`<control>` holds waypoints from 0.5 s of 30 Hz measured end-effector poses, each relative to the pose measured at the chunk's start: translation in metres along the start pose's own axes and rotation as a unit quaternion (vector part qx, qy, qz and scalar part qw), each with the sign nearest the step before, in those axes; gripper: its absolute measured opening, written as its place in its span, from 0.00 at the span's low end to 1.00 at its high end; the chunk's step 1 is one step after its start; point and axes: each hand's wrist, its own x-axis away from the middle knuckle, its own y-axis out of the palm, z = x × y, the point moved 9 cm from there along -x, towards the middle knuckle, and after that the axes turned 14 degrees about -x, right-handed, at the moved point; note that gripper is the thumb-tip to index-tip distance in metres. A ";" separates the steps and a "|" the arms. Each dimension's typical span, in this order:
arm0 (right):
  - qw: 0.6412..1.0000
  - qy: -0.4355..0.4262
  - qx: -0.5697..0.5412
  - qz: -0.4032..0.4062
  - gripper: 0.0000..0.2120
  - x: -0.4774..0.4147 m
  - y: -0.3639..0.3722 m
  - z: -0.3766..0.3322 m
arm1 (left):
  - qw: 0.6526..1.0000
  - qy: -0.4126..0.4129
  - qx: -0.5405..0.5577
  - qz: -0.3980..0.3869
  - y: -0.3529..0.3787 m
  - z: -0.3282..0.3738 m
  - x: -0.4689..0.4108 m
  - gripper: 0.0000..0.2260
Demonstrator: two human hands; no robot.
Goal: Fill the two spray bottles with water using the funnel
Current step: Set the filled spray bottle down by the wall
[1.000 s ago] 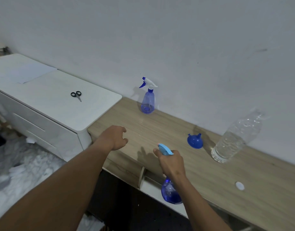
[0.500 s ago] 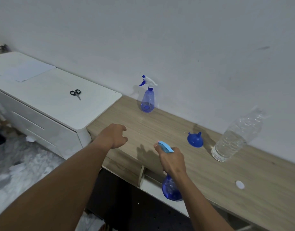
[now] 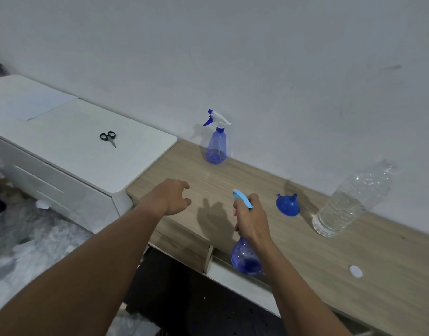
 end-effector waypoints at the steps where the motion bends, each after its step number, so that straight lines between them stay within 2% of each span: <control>1: 1.000 -0.004 -0.006 0.008 0.11 -0.004 0.000 -0.005 | 1.000 0.009 0.010 -0.002 -0.001 0.005 -0.002 0.25; 6: 0.997 -0.073 -0.021 -0.006 0.02 -0.037 0.006 -0.038 | 0.995 0.067 0.072 -0.031 0.003 0.043 -0.023 0.27; 9: 0.995 -0.100 -0.008 0.001 0.06 -0.061 0.005 -0.052 | 0.985 0.091 0.136 -0.060 0.013 0.066 -0.043 0.33; 11: 0.995 -0.099 0.010 0.017 0.06 -0.083 0.001 -0.055 | 0.976 0.112 0.176 -0.067 0.017 0.078 -0.059 0.34; 13: 0.995 -0.097 0.013 0.031 0.08 -0.107 -0.001 -0.057 | 0.957 0.131 0.249 -0.073 0.021 0.090 -0.081 0.26; 15: 0.993 -0.099 -0.008 0.056 0.11 -0.130 -0.004 -0.056 | 0.948 0.150 0.272 -0.064 0.023 0.099 -0.103 0.17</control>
